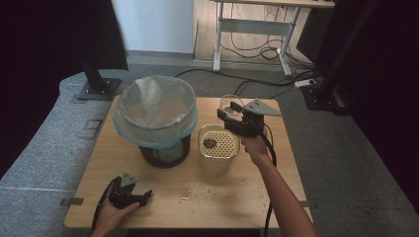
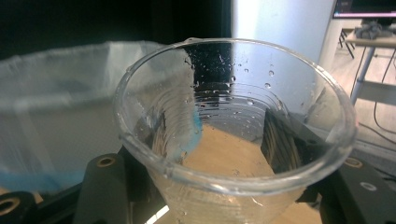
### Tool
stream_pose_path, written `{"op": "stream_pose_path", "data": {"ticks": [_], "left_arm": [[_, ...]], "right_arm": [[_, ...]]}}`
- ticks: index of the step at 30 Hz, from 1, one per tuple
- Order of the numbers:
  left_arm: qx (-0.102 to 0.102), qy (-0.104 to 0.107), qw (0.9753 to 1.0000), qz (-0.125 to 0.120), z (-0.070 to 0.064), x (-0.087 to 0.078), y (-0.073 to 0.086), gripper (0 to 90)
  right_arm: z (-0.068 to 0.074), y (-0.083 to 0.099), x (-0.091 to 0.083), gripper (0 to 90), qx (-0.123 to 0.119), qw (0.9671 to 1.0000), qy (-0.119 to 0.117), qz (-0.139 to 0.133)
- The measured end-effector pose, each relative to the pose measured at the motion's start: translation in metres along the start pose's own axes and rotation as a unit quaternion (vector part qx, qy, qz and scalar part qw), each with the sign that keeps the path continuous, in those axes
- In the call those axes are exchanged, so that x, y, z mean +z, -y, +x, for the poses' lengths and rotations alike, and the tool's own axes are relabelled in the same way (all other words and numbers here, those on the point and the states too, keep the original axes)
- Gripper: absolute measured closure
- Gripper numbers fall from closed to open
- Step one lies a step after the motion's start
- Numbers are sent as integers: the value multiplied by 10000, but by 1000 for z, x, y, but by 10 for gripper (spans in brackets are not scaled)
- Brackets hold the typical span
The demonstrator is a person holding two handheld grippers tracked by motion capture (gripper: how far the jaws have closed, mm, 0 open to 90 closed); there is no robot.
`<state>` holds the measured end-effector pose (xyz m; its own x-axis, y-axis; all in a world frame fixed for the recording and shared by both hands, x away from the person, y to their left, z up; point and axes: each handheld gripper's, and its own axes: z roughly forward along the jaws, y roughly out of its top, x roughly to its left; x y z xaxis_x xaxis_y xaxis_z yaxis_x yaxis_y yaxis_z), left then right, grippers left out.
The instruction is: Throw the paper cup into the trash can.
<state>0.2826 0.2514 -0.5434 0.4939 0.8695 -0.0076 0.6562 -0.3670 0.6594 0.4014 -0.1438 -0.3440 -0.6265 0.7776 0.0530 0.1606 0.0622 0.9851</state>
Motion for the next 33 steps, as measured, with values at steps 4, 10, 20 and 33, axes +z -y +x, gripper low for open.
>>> {"op": "stream_pose_path", "data": {"ticks": [4,10,20,33], "left_arm": [[-1,7,10000,-6,0,0,0,138],[6,20,10000,-3,0,0,0,138],[55,66,10000,-24,2,0,0,138],[51,68,10000,-20,2,0,1,139]], "right_arm": [[12,-29,6,403,-82,9998,-127,-151],[47,-75,31,390,-390,9980,-452,-201],[97,-105,128,135,-596,9924,-733,794],[72,-77,66,165,-523,9961,-614,352]]}}
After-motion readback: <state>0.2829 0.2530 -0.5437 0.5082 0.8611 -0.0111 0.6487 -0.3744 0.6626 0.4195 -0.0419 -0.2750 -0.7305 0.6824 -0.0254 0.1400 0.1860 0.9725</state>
